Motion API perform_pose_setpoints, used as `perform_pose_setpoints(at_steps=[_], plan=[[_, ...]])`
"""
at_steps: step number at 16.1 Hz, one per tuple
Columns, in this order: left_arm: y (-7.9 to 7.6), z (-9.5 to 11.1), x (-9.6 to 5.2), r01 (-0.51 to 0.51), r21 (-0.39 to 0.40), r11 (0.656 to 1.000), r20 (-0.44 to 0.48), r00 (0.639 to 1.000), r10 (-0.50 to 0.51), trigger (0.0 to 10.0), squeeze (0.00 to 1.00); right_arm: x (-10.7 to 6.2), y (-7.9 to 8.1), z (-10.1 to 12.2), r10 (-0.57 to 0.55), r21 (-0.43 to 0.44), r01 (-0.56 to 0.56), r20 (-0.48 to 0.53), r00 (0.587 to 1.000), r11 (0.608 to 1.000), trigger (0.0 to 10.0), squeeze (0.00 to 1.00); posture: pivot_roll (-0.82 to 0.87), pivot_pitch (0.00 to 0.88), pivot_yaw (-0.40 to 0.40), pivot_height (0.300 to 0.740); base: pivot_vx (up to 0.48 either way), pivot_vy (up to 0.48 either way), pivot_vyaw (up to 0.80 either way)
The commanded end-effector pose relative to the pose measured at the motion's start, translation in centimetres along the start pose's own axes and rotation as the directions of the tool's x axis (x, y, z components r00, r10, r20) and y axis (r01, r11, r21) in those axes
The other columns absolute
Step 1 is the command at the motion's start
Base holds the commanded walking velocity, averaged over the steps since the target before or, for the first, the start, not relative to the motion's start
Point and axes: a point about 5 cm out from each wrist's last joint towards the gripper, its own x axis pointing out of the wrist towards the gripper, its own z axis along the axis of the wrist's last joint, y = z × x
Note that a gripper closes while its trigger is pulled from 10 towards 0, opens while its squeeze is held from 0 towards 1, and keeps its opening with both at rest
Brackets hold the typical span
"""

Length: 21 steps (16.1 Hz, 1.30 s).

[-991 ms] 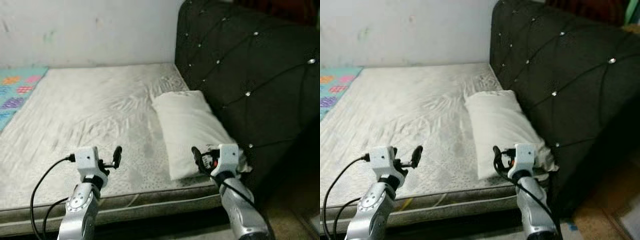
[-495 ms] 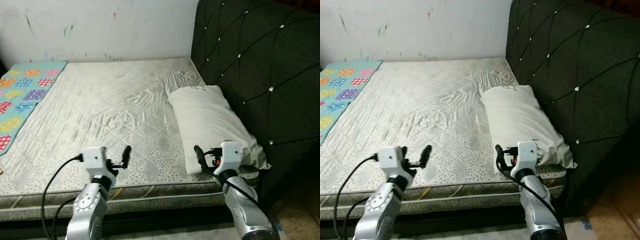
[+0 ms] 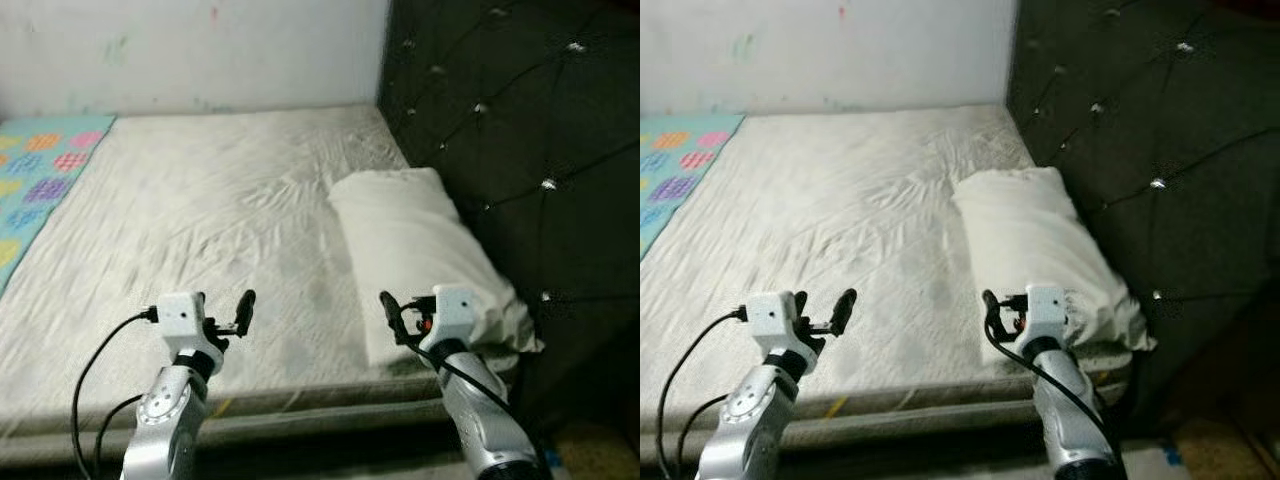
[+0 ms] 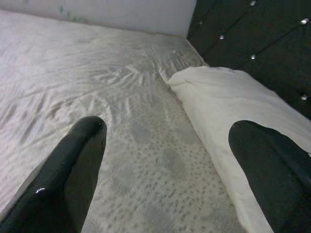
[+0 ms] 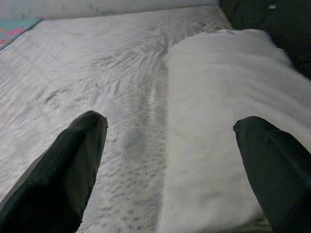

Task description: Clean up the room

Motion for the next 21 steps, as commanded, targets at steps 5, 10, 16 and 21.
perform_pose_setpoints(at_steps=[5, 10, 16, 21], plan=[[-0.3, 0.1, 0.3, -0.009, -0.001, 1.0, -0.002, 1.0, 0.009, 10.0, 0.0, 0.0, -0.6, 0.5, -0.011, -0.01, 0.011, 0.016, 1.0, 1.0, 10.0, 0.0, -0.09, 0.0, 0.038, 0.74, 0.057, 0.0, 0.0], [-0.2, 0.1, 0.4, -0.017, -0.015, 1.0, -0.007, 1.0, 0.016, 10.0, 0.0, 0.0, -0.5, 0.5, -0.004, -0.016, 0.004, 0.017, 1.0, 1.0, 10.0, 0.0, -0.09, 0.0, 0.038, 0.74, 0.0, 0.051, 0.16], [-0.2, 0.3, 0.3, -0.022, 0.003, 1.0, -0.007, 1.0, 0.022, 10.0, 0.0, -0.4, -0.2, 1.4, 0.01, -0.05, -0.006, 0.065, 0.998, 0.999, 10.0, 0.0, -0.09, 0.0, 0.039, 0.74, 0.0, 0.176, 0.42], [1.4, 0.1, -1.0, -0.078, -0.014, 0.997, -0.021, 0.997, 0.077, 10.0, 0.0, -1.8, 0.7, 1.6, 0.002, -0.015, -0.001, 0.089, 0.996, 1.0, 10.0, 0.0, -0.09, 0.0, 0.043, 0.74, 0.0, 0.0, 0.0]])
